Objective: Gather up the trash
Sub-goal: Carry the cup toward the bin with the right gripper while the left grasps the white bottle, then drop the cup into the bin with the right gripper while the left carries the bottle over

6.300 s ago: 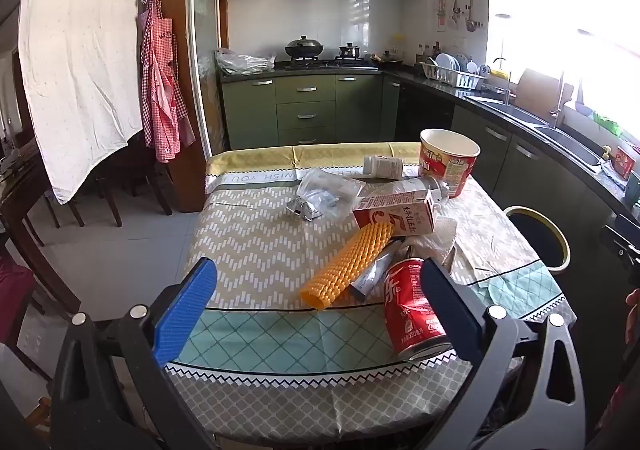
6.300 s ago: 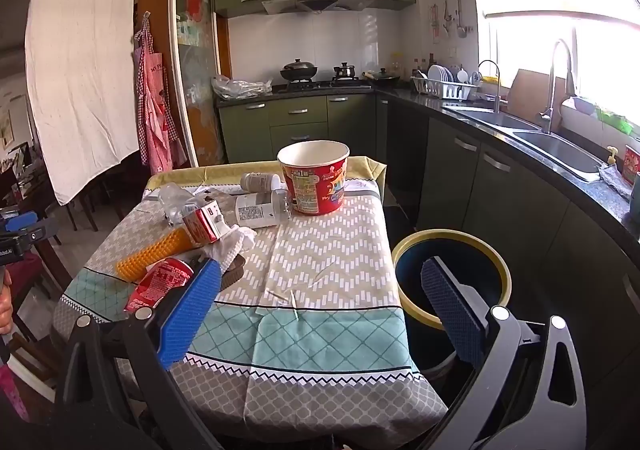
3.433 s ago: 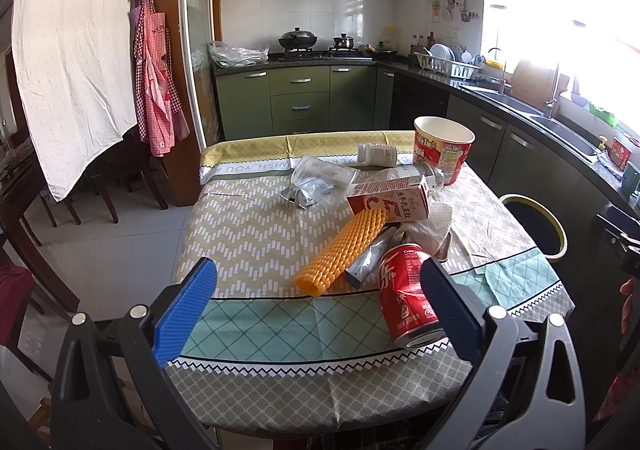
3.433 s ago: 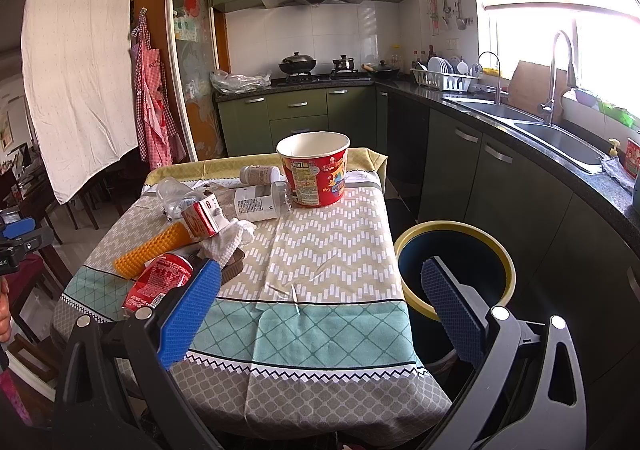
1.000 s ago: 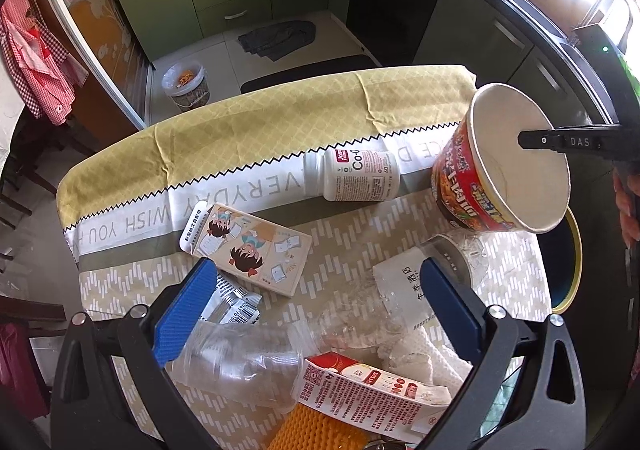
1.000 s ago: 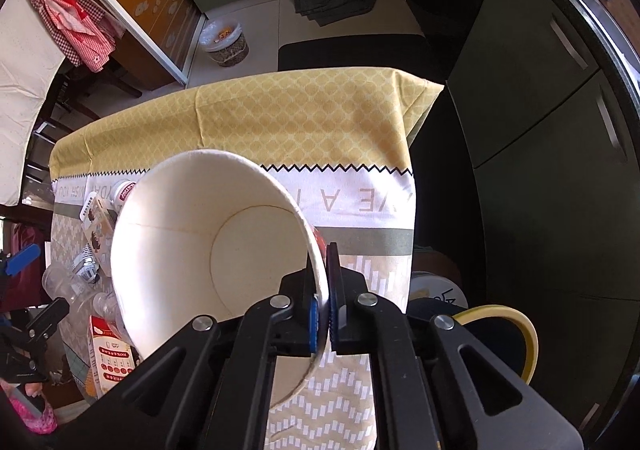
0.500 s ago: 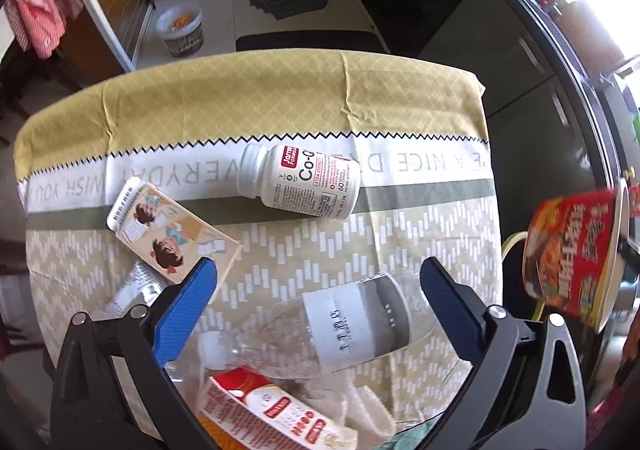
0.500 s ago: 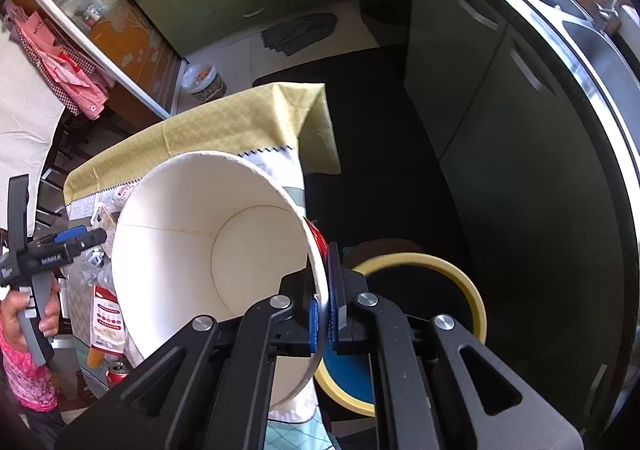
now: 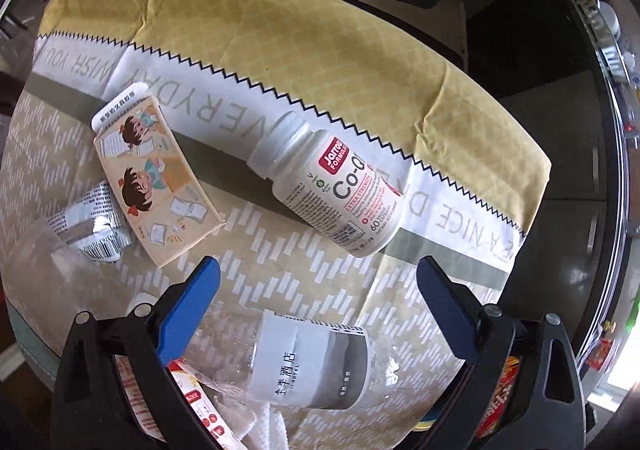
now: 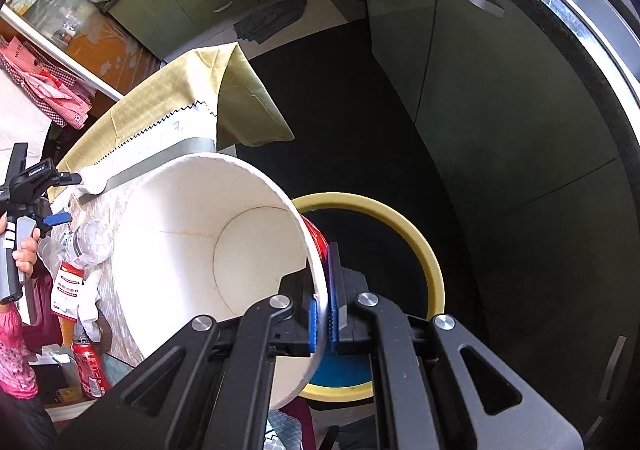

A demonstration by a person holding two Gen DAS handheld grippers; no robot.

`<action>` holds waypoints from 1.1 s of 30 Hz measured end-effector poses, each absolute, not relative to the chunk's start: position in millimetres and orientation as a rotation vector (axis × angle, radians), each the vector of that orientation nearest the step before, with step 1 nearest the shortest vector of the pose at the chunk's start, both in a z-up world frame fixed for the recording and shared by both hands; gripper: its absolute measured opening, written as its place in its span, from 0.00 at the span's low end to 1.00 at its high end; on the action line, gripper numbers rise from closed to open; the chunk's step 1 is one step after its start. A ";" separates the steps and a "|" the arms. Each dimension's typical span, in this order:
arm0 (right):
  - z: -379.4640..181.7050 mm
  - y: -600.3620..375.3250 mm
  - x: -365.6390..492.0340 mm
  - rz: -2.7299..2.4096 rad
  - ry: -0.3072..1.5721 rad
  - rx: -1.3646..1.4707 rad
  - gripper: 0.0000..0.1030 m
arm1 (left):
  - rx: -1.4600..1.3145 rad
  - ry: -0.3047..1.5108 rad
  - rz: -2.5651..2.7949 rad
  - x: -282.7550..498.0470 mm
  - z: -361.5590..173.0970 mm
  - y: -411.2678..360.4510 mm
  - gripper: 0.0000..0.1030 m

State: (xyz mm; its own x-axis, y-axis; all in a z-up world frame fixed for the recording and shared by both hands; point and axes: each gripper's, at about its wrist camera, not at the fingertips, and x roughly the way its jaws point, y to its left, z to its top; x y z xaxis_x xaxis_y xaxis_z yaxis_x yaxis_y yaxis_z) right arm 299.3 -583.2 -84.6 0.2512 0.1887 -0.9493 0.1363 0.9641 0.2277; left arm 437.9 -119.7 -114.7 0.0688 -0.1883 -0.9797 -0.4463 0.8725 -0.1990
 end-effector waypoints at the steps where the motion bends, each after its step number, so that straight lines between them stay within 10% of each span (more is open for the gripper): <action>1: -88.2 -584.5 301.3 0.042 1.324 0.292 0.05 | -0.555 1.515 0.220 438.4 -118.0 -120.7 0.91; 22: -142.7 -617.3 273.4 0.070 1.364 0.350 0.05 | -0.797 1.488 0.439 489.2 -161.0 -119.2 0.75; 27: -153.5 -620.0 274.2 0.072 1.375 0.360 0.05 | -0.707 1.491 0.372 505.7 -159.1 -120.6 0.48; 33: -162.3 -625.4 272.0 0.059 1.382 0.376 0.06 | -0.456 1.501 0.227 520.5 -150.6 -141.5 0.47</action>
